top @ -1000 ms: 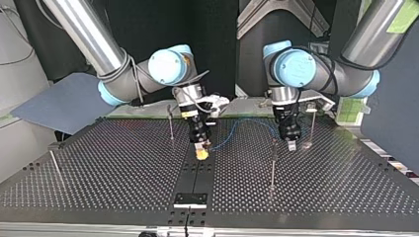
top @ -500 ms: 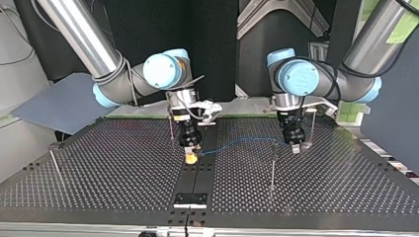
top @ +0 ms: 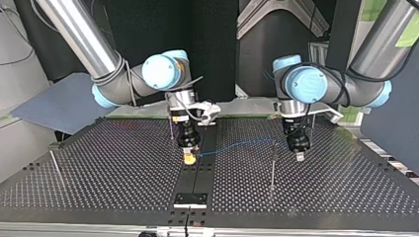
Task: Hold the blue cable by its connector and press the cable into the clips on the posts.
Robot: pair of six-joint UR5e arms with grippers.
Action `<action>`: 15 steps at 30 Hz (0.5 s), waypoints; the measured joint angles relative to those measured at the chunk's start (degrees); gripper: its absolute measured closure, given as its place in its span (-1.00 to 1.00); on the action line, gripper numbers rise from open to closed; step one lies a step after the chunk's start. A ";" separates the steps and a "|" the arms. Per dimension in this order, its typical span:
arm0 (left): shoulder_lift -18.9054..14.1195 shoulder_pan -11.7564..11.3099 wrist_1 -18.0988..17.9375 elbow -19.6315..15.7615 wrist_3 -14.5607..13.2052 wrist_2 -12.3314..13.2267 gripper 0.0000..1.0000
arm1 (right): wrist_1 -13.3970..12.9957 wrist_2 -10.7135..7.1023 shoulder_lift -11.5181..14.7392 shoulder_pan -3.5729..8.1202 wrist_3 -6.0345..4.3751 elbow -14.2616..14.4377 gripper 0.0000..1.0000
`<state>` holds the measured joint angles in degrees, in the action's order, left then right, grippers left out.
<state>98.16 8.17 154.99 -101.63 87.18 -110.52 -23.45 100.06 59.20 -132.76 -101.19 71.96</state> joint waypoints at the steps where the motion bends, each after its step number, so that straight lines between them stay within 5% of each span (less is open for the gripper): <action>1: -0.01 -0.14 0.08 0.10 0.11 0.17 1.00 | 0.00 0.02 0.00 0.09 0.00 -0.03 1.00; 15: 2.19 -1.76 3.26 4.76 1.74 3.36 1.00 | -0.07 0.53 -0.16 0.98 0.06 -0.26 1.00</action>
<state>100.36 6.41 158.25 -96.86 88.92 -107.17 -23.51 100.59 59.05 -131.79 -101.12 71.70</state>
